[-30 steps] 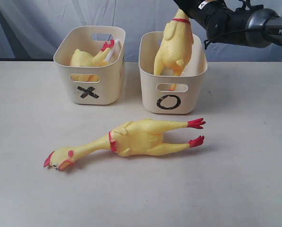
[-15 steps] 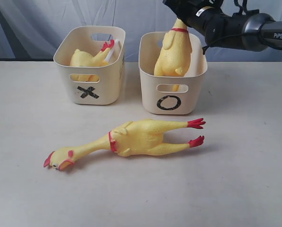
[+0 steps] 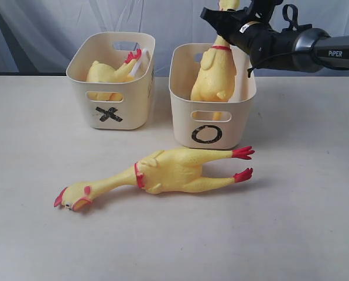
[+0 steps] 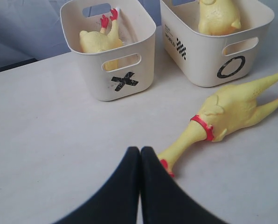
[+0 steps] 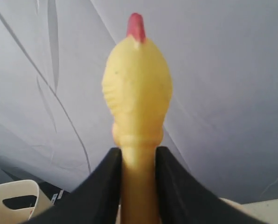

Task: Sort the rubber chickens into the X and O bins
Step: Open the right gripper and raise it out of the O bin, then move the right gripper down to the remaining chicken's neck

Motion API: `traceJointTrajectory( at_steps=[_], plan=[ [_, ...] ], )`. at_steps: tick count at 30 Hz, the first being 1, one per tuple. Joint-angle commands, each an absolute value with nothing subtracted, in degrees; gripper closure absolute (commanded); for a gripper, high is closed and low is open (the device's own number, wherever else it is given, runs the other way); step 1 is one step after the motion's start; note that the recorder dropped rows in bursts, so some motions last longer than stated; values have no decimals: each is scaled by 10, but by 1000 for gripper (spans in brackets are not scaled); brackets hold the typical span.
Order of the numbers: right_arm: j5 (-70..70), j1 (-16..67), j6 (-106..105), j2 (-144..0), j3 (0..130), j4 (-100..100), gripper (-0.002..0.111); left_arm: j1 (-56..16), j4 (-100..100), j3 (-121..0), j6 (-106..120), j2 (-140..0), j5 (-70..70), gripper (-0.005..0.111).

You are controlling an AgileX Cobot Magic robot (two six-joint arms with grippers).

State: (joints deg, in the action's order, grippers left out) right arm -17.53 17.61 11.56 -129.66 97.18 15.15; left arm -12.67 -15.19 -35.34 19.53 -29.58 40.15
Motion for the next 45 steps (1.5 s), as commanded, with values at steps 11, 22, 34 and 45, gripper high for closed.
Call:
traceJointTrajectory(
  at_steps=[11, 22, 34, 45],
  plan=[
    [-199, 175, 115, -1291, 975, 150, 59, -126, -157, -351, 197, -293, 399, 107],
    [-111, 175, 111, -1219, 975, 113, 60, -126, -156, -351, 197, -293, 398, 107],
    [93, 209, 82, -1126, 975, -53, 108, -126, -155, -351, 197, -293, 398, 107],
    [206, 304, -153, -1093, 975, -55, 109, -126, -149, -351, 197, -293, 400, 107]
  ],
)
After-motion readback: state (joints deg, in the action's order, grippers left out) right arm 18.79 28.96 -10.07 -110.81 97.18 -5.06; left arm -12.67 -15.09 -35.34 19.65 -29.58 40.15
